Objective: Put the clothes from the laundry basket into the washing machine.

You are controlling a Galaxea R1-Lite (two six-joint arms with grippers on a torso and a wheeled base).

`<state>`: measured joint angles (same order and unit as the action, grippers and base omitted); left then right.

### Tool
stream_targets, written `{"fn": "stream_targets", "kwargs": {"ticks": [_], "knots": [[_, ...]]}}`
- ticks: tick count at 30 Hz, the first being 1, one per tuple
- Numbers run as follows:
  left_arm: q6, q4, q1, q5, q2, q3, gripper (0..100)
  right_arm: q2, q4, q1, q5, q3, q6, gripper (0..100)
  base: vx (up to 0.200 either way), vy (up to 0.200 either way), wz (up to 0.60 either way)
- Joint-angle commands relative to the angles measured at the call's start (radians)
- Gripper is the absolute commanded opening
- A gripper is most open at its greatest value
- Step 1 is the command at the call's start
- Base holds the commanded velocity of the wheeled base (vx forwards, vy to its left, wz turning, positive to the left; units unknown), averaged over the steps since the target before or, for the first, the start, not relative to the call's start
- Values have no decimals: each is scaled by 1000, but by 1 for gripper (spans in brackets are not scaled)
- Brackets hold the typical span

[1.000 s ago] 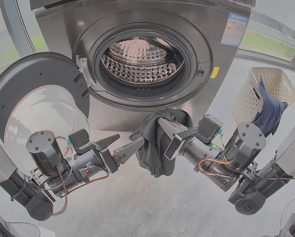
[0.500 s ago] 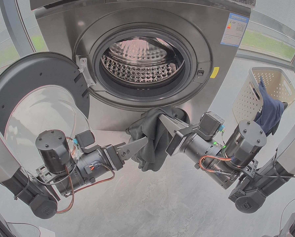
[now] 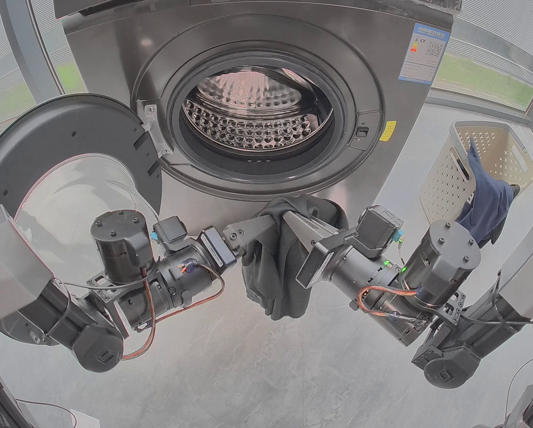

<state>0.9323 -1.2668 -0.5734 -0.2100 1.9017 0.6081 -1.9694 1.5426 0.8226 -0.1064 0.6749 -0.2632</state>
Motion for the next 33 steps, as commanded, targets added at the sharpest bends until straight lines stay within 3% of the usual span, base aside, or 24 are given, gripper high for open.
{"fn": "stream_targets", "kwargs": {"ticks": [1,4,6,20,26,28,29,33], "knots": [[63,30,21,0,0,64,100,-5,1,4,-1,0,7,0,0,0,0],[112,41,38,-2,5,91,100,-5,1,4,1,-1,7,0,0,0,0],[125,50,38,-2,-3,90,100,-6,1,4,1,0,7,0,0,0,0],[126,84,37,-14,-50,58,100,-13,1,6,1,-5,4,0,0,0,0],[112,75,30,-5,-36,39,100,-13,1,-5,1,-6,4,0,0,0,0],[89,70,27,-3,-41,18,100,-14,2,-13,-1,5,4,0,0,0,0],[63,64,26,-2,-41,1,100,-14,2,-13,-1,9,4,0,0,0,0],[-89,4,23,0,-32,-53,100,-13,2,-14,8,9,-4,0,0,0,0]]}}
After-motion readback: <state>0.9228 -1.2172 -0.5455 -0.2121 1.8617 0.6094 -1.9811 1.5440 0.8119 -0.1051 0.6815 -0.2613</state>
